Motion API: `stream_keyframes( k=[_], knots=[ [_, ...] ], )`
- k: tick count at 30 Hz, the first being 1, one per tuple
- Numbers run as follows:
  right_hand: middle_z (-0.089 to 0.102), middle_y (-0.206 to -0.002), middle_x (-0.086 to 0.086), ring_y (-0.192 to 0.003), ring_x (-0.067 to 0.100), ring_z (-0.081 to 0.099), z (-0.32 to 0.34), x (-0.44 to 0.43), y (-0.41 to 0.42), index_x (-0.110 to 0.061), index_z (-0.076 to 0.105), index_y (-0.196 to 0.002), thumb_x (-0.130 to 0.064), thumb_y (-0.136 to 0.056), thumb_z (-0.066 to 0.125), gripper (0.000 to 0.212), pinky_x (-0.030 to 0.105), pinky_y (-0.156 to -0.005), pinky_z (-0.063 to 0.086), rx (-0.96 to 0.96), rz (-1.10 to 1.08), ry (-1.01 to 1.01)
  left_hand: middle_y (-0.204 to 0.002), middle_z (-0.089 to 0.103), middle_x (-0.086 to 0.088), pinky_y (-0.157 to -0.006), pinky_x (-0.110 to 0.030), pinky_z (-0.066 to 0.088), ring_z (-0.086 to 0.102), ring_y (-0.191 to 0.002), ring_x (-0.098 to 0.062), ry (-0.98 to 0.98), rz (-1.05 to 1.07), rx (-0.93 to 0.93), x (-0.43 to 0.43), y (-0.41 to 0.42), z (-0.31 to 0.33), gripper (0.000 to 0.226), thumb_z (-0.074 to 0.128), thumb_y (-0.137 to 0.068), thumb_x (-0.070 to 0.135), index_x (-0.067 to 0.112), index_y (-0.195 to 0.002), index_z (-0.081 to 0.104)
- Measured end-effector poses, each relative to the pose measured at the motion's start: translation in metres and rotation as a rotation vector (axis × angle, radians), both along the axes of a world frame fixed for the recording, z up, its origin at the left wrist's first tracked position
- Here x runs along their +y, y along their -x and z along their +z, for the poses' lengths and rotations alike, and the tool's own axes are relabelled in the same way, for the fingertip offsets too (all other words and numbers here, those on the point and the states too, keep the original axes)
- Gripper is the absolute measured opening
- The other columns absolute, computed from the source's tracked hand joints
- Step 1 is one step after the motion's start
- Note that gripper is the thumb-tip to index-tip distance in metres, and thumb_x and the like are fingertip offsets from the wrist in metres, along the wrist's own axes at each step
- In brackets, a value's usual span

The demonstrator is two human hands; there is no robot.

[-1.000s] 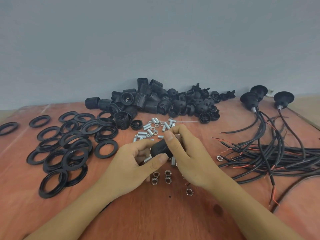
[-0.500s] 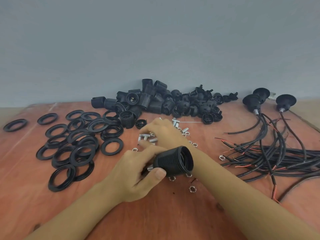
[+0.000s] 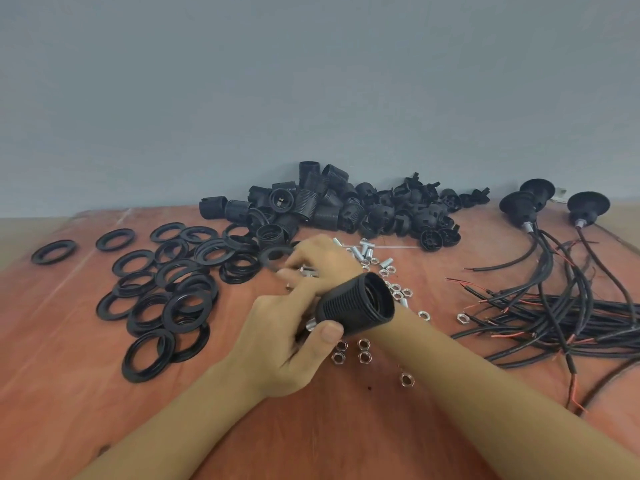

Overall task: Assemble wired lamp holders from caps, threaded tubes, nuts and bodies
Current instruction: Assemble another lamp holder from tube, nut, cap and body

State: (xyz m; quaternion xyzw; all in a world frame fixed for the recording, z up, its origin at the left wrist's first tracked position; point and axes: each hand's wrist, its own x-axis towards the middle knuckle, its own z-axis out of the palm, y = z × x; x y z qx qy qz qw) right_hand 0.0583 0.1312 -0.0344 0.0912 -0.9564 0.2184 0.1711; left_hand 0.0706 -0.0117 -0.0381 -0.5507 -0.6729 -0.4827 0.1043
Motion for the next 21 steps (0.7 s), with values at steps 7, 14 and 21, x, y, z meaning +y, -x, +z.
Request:
stream_keyframes(
  k=[7, 14, 21],
  knots=[
    [0.073, -0.094, 0.006, -0.078, 0.010, 0.066, 0.013, 0.058, -0.082, -0.021, 0.067, -0.082, -0.039, -0.086, 0.064, 0.019, 0.023, -0.065, 0.052, -0.072, -0.162, 1.078, -0.063, 0.064, 0.008, -0.048, -0.029, 0.045, 0.058, -0.051, -0.009, 0.110, 0.307, -0.006, 0.007, 0.009, -0.010, 0.045, 0.049, -0.087, 0.063, 0.026, -0.112, 0.056],
    [0.073, -0.098, 0.008, -0.075, 0.017, 0.061, 0.010, 0.053, -0.098, -0.027, 0.069, -0.066, -0.041, -0.076, 0.067, 0.017, 0.036, -0.070, 0.048, -0.079, -0.099, 1.111, -0.060, 0.060, 0.008, -0.047, -0.033, 0.043, 0.056, -0.052, -0.013, 0.105, 0.359, -0.066, 0.008, 0.014, -0.012, 0.042, 0.053, -0.083, 0.066, 0.033, -0.108, 0.056],
    [0.074, -0.101, 0.005, -0.074, 0.005, 0.065, 0.004, 0.049, -0.097, -0.009, 0.071, -0.096, -0.024, -0.074, 0.071, 0.026, 0.014, -0.065, 0.049, -0.087, -0.016, 1.157, -0.060, 0.060, 0.016, -0.047, -0.014, 0.035, 0.054, -0.050, -0.006, 0.132, 0.335, -0.083, 0.006, 0.014, -0.012, 0.047, 0.055, -0.081, 0.066, 0.031, -0.110, 0.062]
  ],
)
